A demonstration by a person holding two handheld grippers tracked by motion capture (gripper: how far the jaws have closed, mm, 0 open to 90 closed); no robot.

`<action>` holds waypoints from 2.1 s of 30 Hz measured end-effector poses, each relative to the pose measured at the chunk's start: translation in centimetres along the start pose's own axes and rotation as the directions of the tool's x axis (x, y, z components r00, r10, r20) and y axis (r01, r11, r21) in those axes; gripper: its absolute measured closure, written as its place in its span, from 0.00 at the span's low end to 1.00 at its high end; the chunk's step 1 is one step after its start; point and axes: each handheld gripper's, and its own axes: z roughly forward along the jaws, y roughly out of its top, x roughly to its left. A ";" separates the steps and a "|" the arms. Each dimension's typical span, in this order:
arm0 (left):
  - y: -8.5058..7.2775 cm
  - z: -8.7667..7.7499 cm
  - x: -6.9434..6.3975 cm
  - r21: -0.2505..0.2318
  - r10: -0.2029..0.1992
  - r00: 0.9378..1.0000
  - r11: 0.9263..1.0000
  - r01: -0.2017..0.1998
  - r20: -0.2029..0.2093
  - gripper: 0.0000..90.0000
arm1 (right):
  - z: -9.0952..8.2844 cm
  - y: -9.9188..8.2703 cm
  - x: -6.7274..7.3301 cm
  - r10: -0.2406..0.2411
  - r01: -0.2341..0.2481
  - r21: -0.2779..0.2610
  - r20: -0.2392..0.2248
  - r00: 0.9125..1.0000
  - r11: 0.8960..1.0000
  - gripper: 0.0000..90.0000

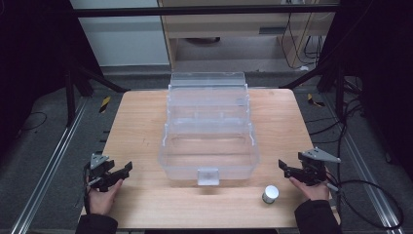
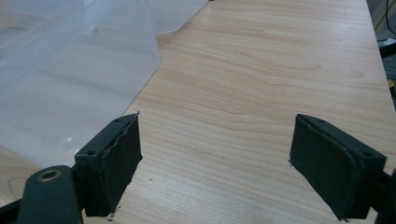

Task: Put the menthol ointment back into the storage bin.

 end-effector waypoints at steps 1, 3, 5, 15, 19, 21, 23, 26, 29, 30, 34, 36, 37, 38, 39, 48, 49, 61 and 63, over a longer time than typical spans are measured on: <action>0.0 0.0 0.0 0.000 0.000 1.000 1.000 0.000 0.000 0.28 | 0.0 0.0 0.0 0.000 0.000 0.000 0.000 1.000 1.000 0.18; 0.1 0.1 -0.1 0.000 0.020 1.000 1.000 -0.020 -0.007 0.28 | -0.2 0.2 0.2 -0.043 0.043 0.003 -0.005 0.999 0.999 0.19; 0.1 0.0 -0.1 0.001 0.022 1.000 1.000 -0.022 -0.007 0.28 | -0.3 0.3 0.2 -0.054 0.054 0.003 -0.009 0.998 0.999 0.20; 0.1 0.1 -0.3 0.012 0.034 0.999 0.999 -0.034 -0.002 0.29 | -1.3 1.3 0.0 -0.064 0.065 0.011 -0.050 0.997 0.998 0.24; 0.1 0.2 -0.4 0.012 0.039 0.999 0.999 -0.039 -0.001 0.29 | -1.3 1.8 0.2 -0.090 0.093 0.036 -0.074 0.993 0.995 0.22; 0.1 0.2 -0.5 0.014 0.045 0.999 0.999 -0.045 0.000 0.29 | -1.3 2.0 0.3 -0.094 0.098 0.044 -0.085 0.992 0.994 0.22; 0.1 0.2 -0.5 0.016 0.048 0.999 0.999 -0.048 0.001 0.29 | -1.4 2.3 0.5 -0.103 0.109 0.054 -0.100 0.990 0.993 0.22; 0.1 0.2 -0.5 0.020 0.050 0.999 0.999 -0.050 0.002 0.29 | -1.3 2.8 0.7 -0.122 0.131 0.067 -0.119 0.985 0.989 0.21; 0.1 0.3 -0.6 0.025 0.054 0.999 0.998 -0.054 0.003 0.29 | -1.2 3.4 1.0 -0.139 0.152 0.089 -0.139 0.980 0.984 0.21; 0.1 0.3 -0.6 0.023 0.055 0.998 0.998 -0.055 0.003 0.29 | -1.2 3.7 1.1 -0.144 0.160 0.100 -0.144 0.979 0.982 0.21; 0.1 0.3 -0.6 0.031 0.060 0.998 0.998 -0.061 0.007 0.29 | -1.2 4.8 1.6 -0.193 0.218 0.148 -0.167 0.967 0.965 0.20; 0.1 0.3 -0.7 0.031 0.061 0.998 0.998 -0.061 0.009 0.29 | -1.2 5.1 1.7 -0.207 0.235 0.159 -0.173 0.963 0.959 0.20; 0.1 0.4 -0.7 0.029 0.060 0.998 0.998 -0.060 0.009 0.29 | -1.2 5.4 1.9 -0.225 0.256 0.164 -0.183 0.957 0.953 0.20; 0.1 0.3 -0.7 0.031 0.062 0.998 0.998 -0.062 0.011 0.29 | -1.3 5.5 2.0 -0.233 0.266 0.172 -0.190 0.954 0.949 0.19; 0.1 0.4 -0.7 0.032 0.062 0.998 0.998 -0.062 0.012 0.29 | -1.4 5.8 2.1 -0.237 0.273 0.178 -0.199 0.951 0.945 0.19; 0.0 0.5 -0.8 0.038 0.069 0.997 0.997 -0.070 0.015 0.29 | -1.7 7.0 3.1 -0.298 0.355 0.213 -0.260 0.919 0.910 0.19; 0.0 0.5 -0.8 0.039 0.071 0.997 0.997 -0.072 0.016 0.29 | -1.8 7.2 3.1 -0.303 0.364 0.219 -0.270 0.914 0.905 0.19; 0.0 0.6 -0.9 0.052 0.081 0.997 0.995 -0.082 0.019 0.29 | -2.3 8.0 4.1 -0.366 0.455 0.258 -0.327 0.871 0.852 0.21; 0.0 0.6 -1.0 0.054 0.083 0.996 0.995 -0.084 0.019 0.29 | -2.4 8.1 4.4 -0.383 0.483 0.271 -0.347 0.856 0.832 0.21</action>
